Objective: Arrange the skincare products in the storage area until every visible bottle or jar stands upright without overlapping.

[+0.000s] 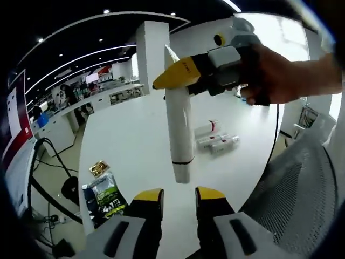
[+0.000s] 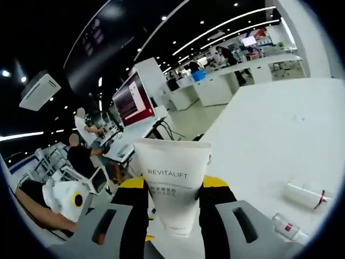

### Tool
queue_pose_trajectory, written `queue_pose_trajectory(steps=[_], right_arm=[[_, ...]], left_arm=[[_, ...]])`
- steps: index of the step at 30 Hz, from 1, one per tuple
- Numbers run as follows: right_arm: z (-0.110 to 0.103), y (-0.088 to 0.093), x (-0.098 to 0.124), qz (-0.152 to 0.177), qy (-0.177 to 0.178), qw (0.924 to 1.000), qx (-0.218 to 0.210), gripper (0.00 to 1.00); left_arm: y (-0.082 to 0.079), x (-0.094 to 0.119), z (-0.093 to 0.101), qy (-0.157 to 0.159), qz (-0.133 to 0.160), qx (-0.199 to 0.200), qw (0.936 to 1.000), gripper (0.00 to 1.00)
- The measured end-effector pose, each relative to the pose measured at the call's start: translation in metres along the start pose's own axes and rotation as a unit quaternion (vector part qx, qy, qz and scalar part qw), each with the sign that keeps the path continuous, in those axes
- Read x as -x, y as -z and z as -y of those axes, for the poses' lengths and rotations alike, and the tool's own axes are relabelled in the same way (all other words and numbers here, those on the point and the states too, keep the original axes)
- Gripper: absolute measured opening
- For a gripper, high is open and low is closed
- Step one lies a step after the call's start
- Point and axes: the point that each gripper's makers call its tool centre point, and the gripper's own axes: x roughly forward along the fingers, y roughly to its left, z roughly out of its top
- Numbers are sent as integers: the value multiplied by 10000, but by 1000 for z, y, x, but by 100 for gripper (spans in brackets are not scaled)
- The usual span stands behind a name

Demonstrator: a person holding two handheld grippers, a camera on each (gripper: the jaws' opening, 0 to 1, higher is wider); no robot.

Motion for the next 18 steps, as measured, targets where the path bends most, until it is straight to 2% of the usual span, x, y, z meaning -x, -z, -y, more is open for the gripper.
queue_pose_trajectory(steps=[2,3,4,5,6,9,11,14,18], right_arm=[[11,-7,1,50,109,9999,53,32],[15,-10,1,75,151,9998,55,32],[19,-13,2,92,188,9998,72,33],[22,-15,2,101,224,9996,101,33],[27,-19,2,105,292,9994,153,33],[37,-25,2,71,422,9985,327,33],[44,-30,3,70,495,9980,394,33],[53,-37,6,66,605,9972,429,33],[65,-49,18,124,798,9941,721,33]], left_arm=[[10,-1,5,-86,-15,131,9999,23],[16,-3,6,-139,-136,164,9997,22],[25,-5,6,-202,-375,-9,9991,19],[25,-8,6,-195,-361,-161,9990,18],[24,-10,5,-233,-335,-151,9991,18],[29,-10,-1,-312,-405,130,9986,18],[36,-13,0,-310,-576,-25,9979,18],[40,-14,4,-278,-660,-212,9972,18],[40,-14,-3,-388,-659,-103,9970,18]])
